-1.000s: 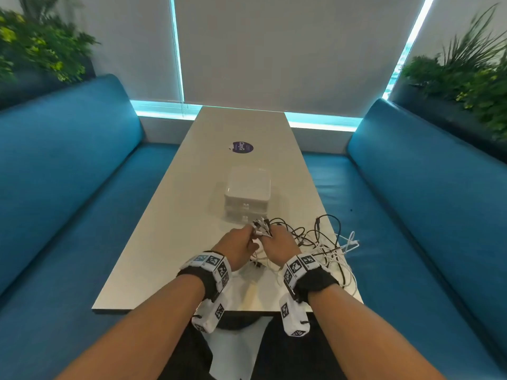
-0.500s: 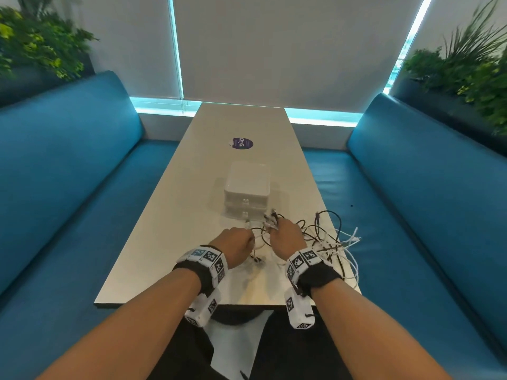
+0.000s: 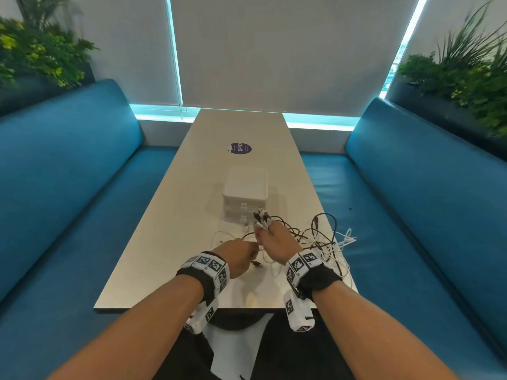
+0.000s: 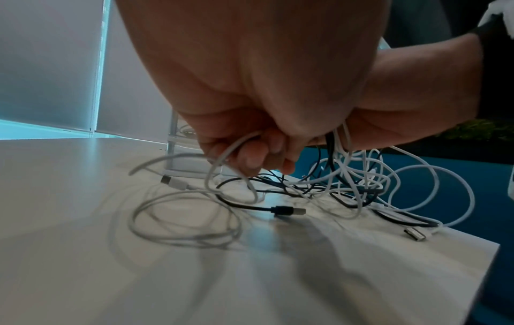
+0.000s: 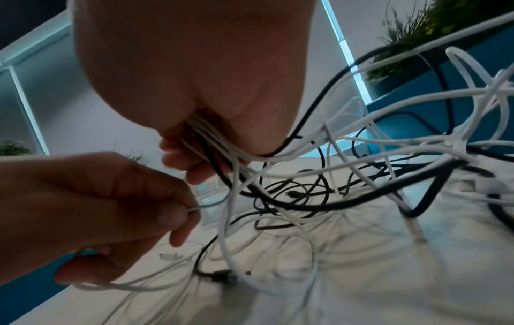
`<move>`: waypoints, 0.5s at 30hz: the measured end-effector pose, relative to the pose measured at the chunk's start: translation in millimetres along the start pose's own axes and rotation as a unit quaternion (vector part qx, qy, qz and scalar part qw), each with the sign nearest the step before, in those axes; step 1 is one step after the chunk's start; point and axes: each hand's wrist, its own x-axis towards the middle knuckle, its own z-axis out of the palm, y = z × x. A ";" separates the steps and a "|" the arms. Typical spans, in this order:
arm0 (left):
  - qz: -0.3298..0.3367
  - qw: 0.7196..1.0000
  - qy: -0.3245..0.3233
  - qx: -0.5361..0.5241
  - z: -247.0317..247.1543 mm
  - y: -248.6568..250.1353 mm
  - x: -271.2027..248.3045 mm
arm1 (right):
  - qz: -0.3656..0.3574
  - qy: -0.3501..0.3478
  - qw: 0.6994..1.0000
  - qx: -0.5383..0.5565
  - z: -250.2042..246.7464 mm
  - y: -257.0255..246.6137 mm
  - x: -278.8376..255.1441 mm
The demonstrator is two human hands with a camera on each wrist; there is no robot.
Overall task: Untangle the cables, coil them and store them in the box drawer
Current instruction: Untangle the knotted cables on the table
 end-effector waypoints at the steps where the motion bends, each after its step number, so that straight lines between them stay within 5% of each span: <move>1: 0.002 1.000 -0.005 0.001 0.2 1.6 -1.5 | -0.002 -0.004 1.000 0.005 1.2 -1.6 -0.5; 10: -0.001 0.999 -0.011 -0.035 -0.1 -2.0 -5.0 | 0.041 -0.046 0.991 0.117 6.2 -11.9 -7.8; 15: -0.004 0.999 -0.009 -0.030 -9.7 1.2 -7.0 | 0.001 -0.057 0.992 -0.111 3.8 -2.9 -6.3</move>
